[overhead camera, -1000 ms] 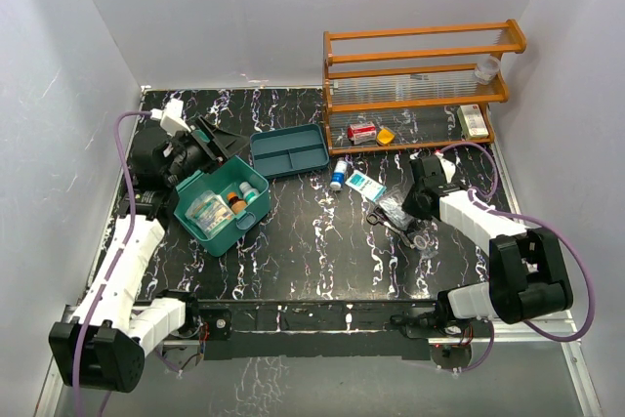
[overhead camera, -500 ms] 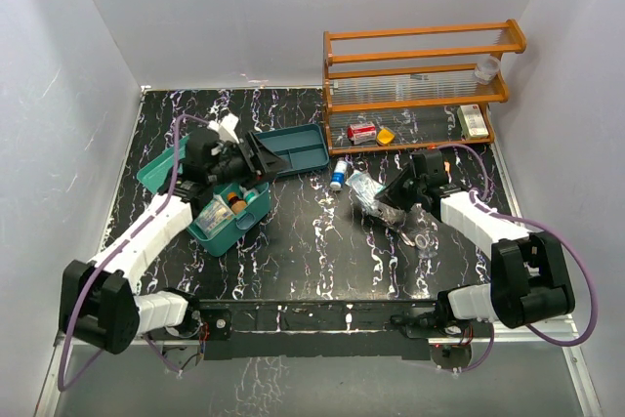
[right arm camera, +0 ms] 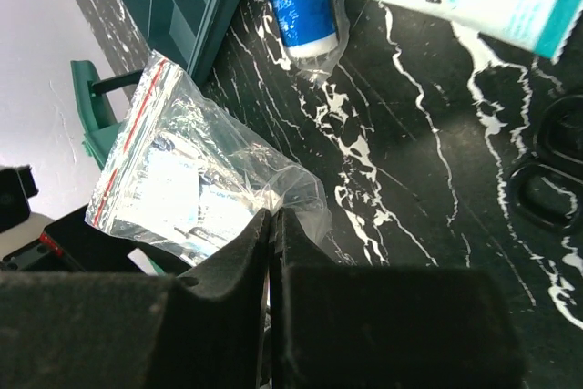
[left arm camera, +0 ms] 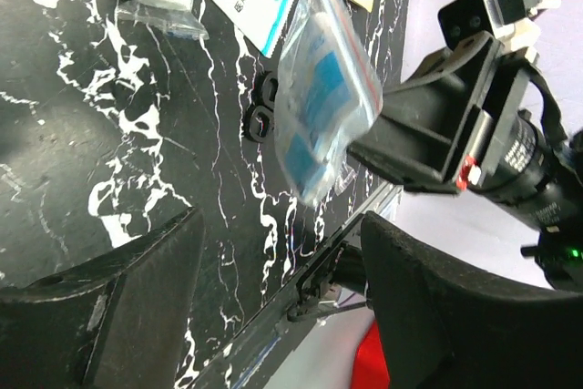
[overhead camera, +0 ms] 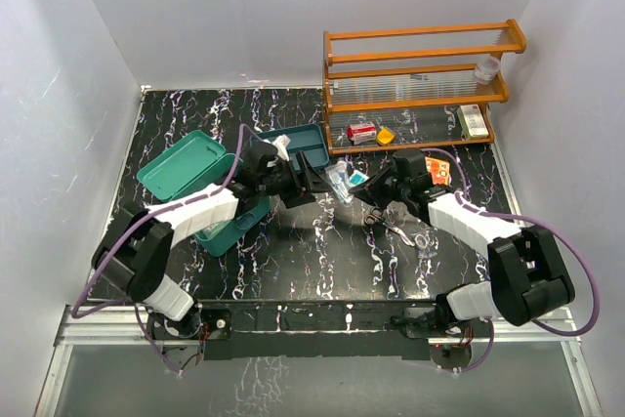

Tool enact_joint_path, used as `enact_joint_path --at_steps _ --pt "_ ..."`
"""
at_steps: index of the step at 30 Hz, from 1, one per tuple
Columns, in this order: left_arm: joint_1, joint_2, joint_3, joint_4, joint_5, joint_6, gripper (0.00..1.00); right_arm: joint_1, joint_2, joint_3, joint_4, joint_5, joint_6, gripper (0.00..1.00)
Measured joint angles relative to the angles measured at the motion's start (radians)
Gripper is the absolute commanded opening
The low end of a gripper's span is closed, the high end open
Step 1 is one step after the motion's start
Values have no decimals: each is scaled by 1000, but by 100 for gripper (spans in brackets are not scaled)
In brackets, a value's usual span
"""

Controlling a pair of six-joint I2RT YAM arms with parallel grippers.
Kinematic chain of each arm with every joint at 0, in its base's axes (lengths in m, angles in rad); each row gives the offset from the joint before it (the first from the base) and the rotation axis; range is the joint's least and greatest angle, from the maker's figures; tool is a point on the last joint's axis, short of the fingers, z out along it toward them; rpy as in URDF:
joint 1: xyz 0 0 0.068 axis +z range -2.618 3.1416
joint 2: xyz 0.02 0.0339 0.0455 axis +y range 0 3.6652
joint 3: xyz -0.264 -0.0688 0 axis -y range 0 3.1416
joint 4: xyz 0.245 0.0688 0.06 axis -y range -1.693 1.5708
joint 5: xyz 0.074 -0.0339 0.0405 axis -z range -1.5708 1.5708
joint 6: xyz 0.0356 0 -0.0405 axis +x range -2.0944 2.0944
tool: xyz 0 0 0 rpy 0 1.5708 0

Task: Organize the medicine kit

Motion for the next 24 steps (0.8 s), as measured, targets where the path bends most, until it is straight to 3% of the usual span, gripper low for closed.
enact_joint_path --at_steps 6,18,20,24 --pt "-46 94 70 19 -30 -38 59 39 5 0 19 13 33 0" --pt "-83 153 83 47 -98 -117 21 56 37 0 26 14 37 0" --pt "-84 153 84 46 -110 -118 21 56 42 0 33 9 40 0" --pt "-85 153 92 31 -129 -119 36 61 44 0 47 5 43 0"
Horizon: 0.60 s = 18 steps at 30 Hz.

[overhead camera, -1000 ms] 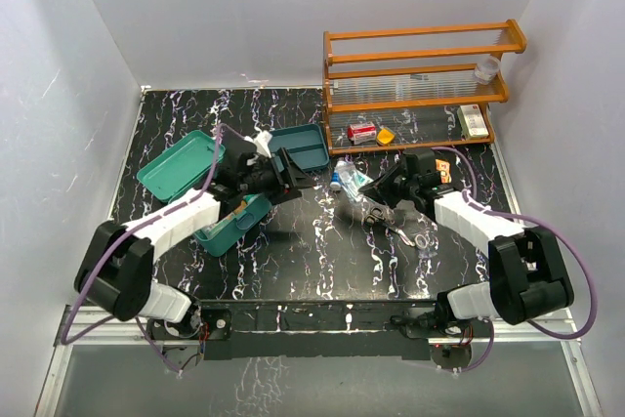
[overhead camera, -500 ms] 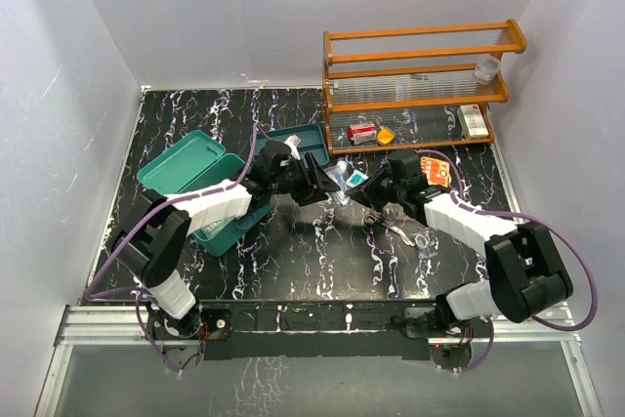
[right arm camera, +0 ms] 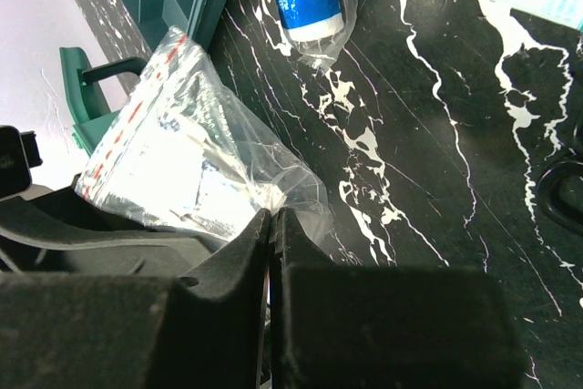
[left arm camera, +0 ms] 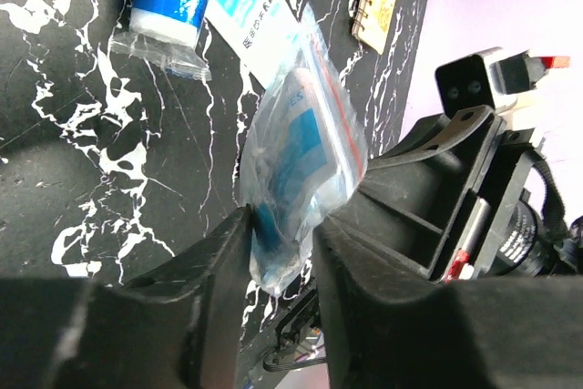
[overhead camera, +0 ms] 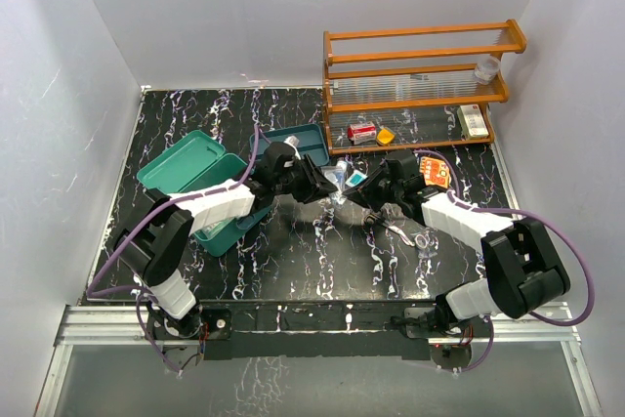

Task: Organize the medicine kit

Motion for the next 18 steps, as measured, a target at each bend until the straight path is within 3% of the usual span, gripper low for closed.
enact_joint_path --at_steps 4,10,13,16,18 --pt "-2 1 14 -2 -6 -5 37 6 0 0 0 -3 0 0" --pt "-6 17 29 -15 -19 1 10 7 0 0 0 -3 -7 3" --pt "-6 17 29 -28 -32 16 0 7 -1 0 1 -3 -10 12" --pt "-6 17 29 -40 -46 33 0 7 -4 0 -2 -1 -19 31" --pt "-8 17 29 -45 -52 44 0 8 -11 0 -14 14 -35 33"
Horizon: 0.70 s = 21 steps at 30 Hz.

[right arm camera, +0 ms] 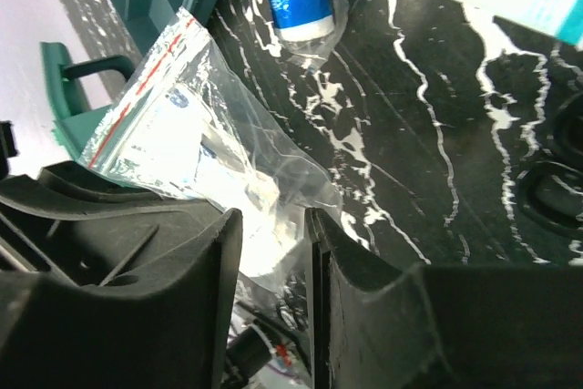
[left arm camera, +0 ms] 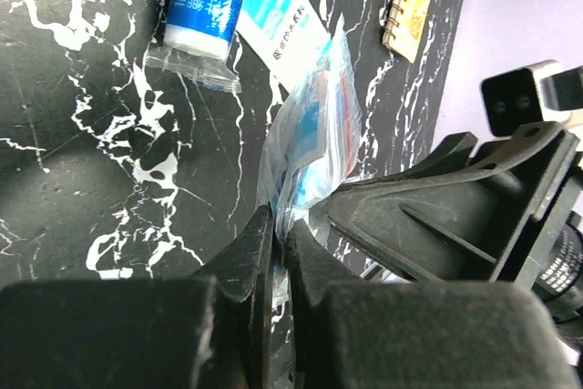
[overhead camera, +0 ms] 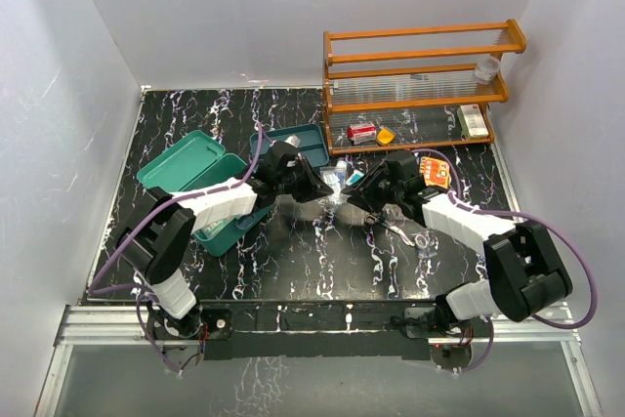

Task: Organize the medicine kit

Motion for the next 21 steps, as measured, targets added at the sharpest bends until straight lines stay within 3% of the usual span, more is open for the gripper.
enact_joint_path --at_steps 12,21 --pt "24 -125 31 -144 -14 113 0 2 -35 75 -196 168 -218 42" --pt "196 -396 43 -357 -107 159 0 3 -54 135 -210 219 -317 45"
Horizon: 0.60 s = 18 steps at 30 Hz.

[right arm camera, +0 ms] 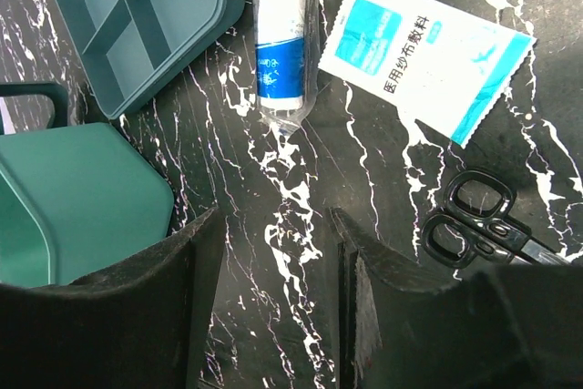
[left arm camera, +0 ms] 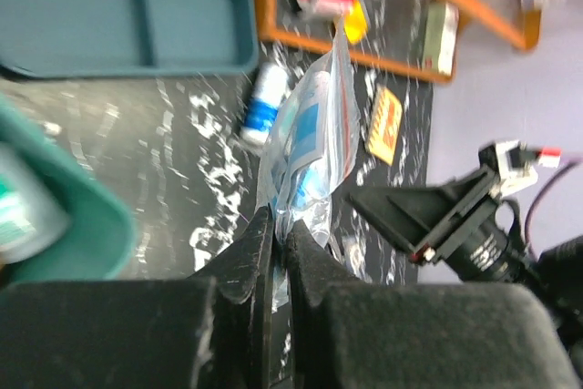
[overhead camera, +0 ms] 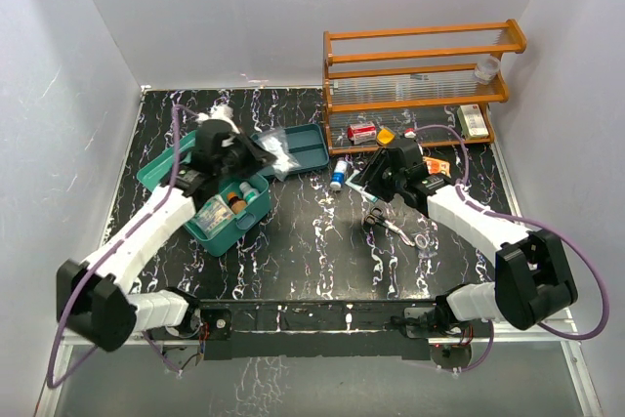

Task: Organize the medicine kit

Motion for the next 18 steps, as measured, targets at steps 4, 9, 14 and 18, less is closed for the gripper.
enact_joint_path --at_steps 4,9,14,18 --pt "74 -143 2 -94 -103 29 0 0 2 0 -3 -1 -3 45" --pt "89 -179 107 -278 -241 126 0 0 22 0 -3 -12 -2 45" --pt "104 -137 272 -407 -332 224 0 0 56 0 -3 -21 0 45" --pt "139 -132 275 -459 -295 256 0 0 76 0 -2 -30 0 44"
